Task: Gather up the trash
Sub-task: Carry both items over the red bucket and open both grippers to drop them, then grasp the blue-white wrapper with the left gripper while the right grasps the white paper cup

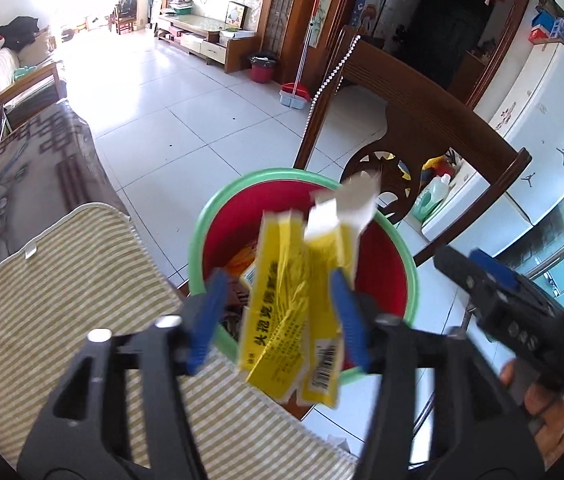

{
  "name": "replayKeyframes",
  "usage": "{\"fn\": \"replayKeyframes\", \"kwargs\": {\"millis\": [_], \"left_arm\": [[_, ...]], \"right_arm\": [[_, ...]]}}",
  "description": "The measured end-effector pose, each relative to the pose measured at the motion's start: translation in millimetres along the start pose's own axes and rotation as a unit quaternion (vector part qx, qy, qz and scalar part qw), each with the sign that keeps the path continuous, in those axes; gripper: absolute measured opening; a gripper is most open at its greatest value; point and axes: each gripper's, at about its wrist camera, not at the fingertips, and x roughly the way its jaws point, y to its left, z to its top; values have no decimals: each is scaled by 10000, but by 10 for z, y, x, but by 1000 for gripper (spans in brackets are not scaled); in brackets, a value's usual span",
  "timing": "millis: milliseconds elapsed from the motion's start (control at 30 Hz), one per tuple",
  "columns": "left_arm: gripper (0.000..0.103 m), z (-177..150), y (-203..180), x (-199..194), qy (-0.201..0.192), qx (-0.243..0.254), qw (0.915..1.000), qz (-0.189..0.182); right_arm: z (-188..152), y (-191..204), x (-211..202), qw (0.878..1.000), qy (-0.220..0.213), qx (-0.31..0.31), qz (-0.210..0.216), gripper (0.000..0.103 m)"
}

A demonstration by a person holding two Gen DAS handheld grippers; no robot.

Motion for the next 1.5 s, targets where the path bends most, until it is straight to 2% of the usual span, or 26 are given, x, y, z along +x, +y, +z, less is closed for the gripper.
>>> {"fn": "replayKeyframes", "kwargs": {"millis": [67, 167, 300, 400, 500, 567, 633, 700, 767, 867, 933, 1000, 1100, 1133, 1167, 1200, 1300, 1333, 1367, 1433, 1500], "left_arm": [[70, -39, 7, -43, -89, -128, 9998, -111], [73, -113, 68, -129, -64, -236, 9996, -112], [76, -340, 332, -382, -94, -493, 9986, 194], [77, -501, 635, -584, -113, -859, 9954, 409], [79, -794, 1006, -856, -107, -1235, 9889, 819], [80, -1071, 1275, -1055, -60, -1548, 9806, 1205], [80, -1397, 1532, -1260, 46, -1948, 9679, 1587], [80, -1695, 1721, -1437, 185, -2334, 9540, 1874], [80, -2063, 1900, -1615, 322, -2788, 9358, 2132], [80, -2459, 2079, -1661, 710, -3186, 9181, 2248], [80, -2657, 2130, -1615, 879, -3423, 9112, 2119], [80, -2744, 2147, -1551, 911, -3538, 9094, 1988], [77, -2767, 2149, -1384, 959, -3465, 9154, 1811], [62, -2767, 2167, -1295, 1026, -3397, 9198, 1674], [51, -2782, 2199, -1226, 1108, -3371, 9223, 1535], [34, -2818, 2263, -1172, 1189, -3376, 9232, 1399], [29, -2838, 2406, -1186, 1096, -3427, 9267, 1087], [25, -2828, 2456, -1230, 1035, -3383, 9291, 1082], [15, -2822, 2513, -1274, 983, -3339, 9306, 1128], [14, -2804, 2645, -1373, 906, -3277, 9320, 1258], [14, -2801, 2791, -1489, 781, -3290, 9313, 1357]], "right_arm": [[-47, -45, -75, 10000, -14, 6, -44, 76], [-93, -50, -149, 10000, -35, 72, 1, 76], [-112, 132, -123, 9996, 25, 16, 297, 76], [-124, 463, -24, 9977, 181, -309, 580, 76], [-174, 831, 96, 9930, 381, -708, 868, 76], [-240, 1110, 133, 9878, 480, -1013, 1080, 76], [-324, 1368, 156, 9815, 568, -1296, 1292, 76], [-411, 1589, 176, 9751, 666, -1491, 1503, 76], [-493, 1763, 184, 9696, 736, -1628, 1673, 76], [-641, 2043, 201, 9597, 907, -1867, 1895, 76], [-737, 2219, 211, 9532, 1031, -2005, 2016, 76], [-800, 2339, 217, 9483, 1105, -2118, 2091, 76], [-902, 2545, 191, 9419, 1175, -2278, 2170, 76], [-942, 2622, 170, 9399, 1183, -2339, 2190, 76], [-966, 2676, 159, 9387, 1179, -2387, 2192, 76], [-997, 2736, 146, 9379, 1167, -2431, 2182, 76], [-1076, 2875, 148, 9382, 1219, -2442, 2127, 76], [-1092, 2927, 157, 9380, 1240, -2449, 2116, 76], [-1113, 2996, 168, 9380, 1251, -2465, 2092, 76], [-1138, 3137, 226, 9377, 1383, -2383, 2118, 76], [-1111, 3305, 338, 9350, 1719, -2053, 2326, 76]]}}
